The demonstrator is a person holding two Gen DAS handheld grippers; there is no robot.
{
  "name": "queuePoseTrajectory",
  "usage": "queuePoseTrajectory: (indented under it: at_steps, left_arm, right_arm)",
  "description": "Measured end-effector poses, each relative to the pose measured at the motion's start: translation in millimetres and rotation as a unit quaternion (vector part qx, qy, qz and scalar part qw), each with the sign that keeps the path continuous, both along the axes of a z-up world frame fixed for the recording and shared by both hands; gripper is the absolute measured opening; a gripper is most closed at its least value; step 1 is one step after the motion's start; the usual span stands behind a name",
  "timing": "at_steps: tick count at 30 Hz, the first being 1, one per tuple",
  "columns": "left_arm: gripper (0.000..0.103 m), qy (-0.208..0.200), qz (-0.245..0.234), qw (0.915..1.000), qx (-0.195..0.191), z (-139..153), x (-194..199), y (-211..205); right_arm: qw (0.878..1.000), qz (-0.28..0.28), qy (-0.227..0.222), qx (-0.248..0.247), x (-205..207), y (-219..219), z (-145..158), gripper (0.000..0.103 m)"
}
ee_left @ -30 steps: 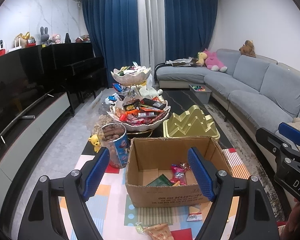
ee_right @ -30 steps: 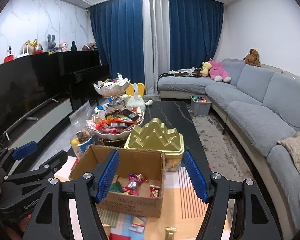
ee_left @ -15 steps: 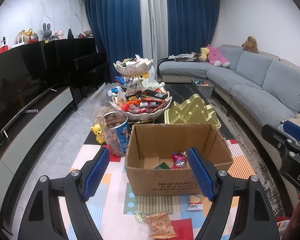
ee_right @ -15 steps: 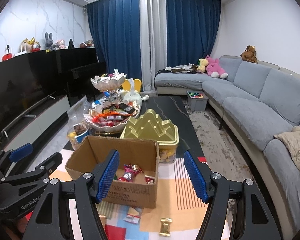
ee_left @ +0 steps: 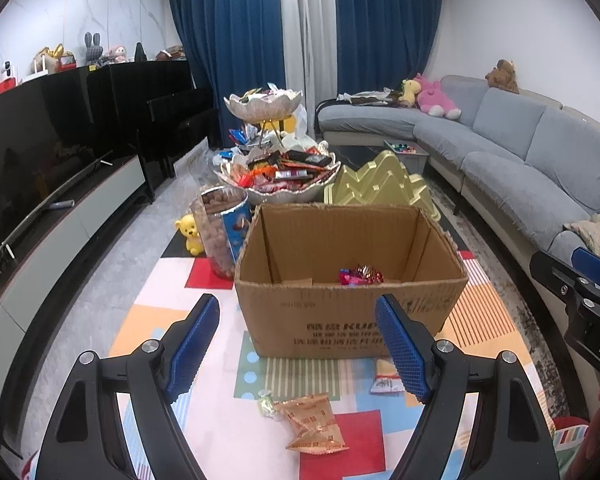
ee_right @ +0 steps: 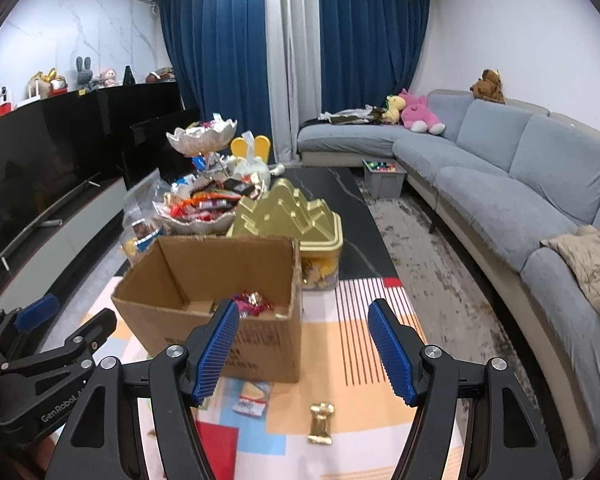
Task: Organize snacks
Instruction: 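Withdraw both tools from the box back toward the remaining snacks, then grasp the cracker pack with the left tool while the right tool grasps the gold-wrapped sweet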
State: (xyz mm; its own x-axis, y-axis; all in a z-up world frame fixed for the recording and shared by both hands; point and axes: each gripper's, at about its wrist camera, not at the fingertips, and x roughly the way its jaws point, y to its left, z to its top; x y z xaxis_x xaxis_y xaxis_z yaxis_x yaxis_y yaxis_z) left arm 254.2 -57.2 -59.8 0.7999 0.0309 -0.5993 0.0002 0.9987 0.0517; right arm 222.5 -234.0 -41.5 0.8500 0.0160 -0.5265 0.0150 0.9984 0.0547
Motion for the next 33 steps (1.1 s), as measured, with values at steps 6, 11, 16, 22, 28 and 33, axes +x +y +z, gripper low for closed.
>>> queuePoseTrajectory:
  at_steps: [6,11,16,22,28,33]
  left_arm:
    - [0.080,0.011,0.006,0.9999,0.004,-15.9,-3.4,-3.4]
    - [0.080,0.029,0.008,0.9995,0.006,-36.0,-8.1,-6.7]
    - [0.080,0.043,0.010,0.9990,0.008,-54.7,-12.0,-9.7]
    - [0.080,0.051,0.012,0.9986,0.006,-70.3,-14.6,-11.2]
    - [0.080,0.066,0.014,0.9977,0.002,-89.7,-16.5,-8.2]
    - [0.080,0.075,0.017,0.9970,0.000,-104.1,-17.5,-6.5]
  right_arm:
    - [1.000,-0.007,0.016,0.003,-2.3,-7.0,-19.2,0.068]
    - [0.999,-0.013,0.034,0.005,-2.9,-12.6,-37.5,0.068]
    - [0.999,-0.017,0.049,0.006,-3.5,-15.7,-55.0,0.068]
    - [0.998,-0.021,0.062,0.008,-4.5,-17.3,-74.6,0.068]
    - [0.998,-0.020,0.066,-0.003,-5.8,-14.8,-93.3,0.068]
    - [0.998,-0.013,0.063,-0.019,-8.3,-8.9,-108.1,0.068]
